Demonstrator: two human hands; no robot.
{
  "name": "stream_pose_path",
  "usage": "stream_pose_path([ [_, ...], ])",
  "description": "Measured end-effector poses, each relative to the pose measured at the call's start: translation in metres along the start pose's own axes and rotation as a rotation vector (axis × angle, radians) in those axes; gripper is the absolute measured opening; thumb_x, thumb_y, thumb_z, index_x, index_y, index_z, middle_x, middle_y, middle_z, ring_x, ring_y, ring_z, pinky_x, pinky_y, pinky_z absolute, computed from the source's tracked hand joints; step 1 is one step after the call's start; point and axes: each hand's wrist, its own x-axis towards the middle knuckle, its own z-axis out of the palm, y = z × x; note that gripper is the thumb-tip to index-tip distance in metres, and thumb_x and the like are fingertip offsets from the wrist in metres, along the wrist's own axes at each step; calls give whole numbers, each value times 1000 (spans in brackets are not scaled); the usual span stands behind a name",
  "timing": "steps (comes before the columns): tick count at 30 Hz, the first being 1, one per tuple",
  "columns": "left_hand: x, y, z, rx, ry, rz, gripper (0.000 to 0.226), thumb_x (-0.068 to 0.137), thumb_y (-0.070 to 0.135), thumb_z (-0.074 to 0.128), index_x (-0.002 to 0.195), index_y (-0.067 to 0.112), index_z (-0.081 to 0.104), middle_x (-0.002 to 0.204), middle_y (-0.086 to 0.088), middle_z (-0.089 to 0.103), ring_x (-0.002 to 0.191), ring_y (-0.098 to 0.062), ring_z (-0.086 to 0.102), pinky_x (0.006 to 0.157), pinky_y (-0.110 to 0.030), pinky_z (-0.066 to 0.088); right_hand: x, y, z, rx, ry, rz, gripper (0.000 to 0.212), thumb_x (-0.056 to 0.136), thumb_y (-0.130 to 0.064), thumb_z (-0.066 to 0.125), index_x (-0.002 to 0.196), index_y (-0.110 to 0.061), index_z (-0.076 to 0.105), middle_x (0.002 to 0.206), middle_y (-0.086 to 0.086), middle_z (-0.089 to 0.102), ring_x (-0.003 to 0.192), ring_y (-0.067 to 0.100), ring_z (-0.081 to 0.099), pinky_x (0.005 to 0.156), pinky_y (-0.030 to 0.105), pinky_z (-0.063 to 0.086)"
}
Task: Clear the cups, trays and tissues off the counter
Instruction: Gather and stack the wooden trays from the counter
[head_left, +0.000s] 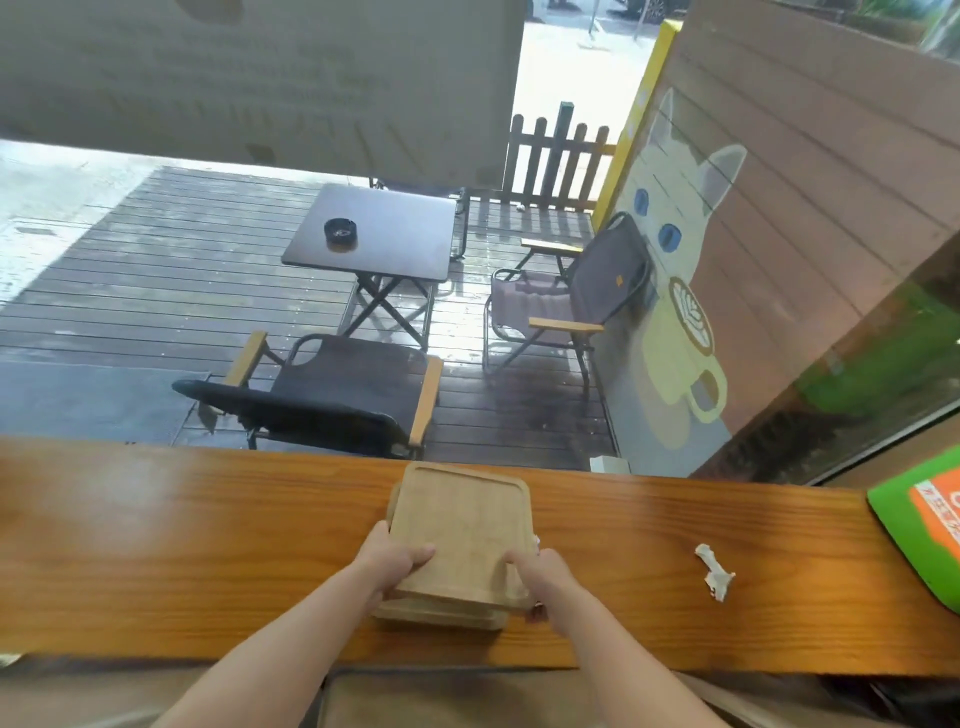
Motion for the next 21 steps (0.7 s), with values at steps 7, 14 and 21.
stream_pose_path([
  [7,21,-14,-10,137,44,-28,51,84,30,79,122,13,49,114,-6,62,100,-25,62,77,-39,56,17,7,23,66,-28,78,64,90,-35,63,146,-14,41,133,14,59,127,37,52,93,46,56],
  [14,29,-31,-10,368,160,-12,40,86,29,77,116,11,56,122,-9,64,114,-26,62,78,-26,50,20,4,31,-70,-21,55,46,99,-25,57,142,-10,46,119,5,47,110,27,51,99,47,54],
  [21,31,-36,-6,545,276,133,36,91,27,71,121,8,63,120,-10,64,102,-22,63,75,-22,50,21,3,45,-82,56,52,57,95,-27,59,146,-7,43,146,14,45,127,32,49,105,47,48],
])
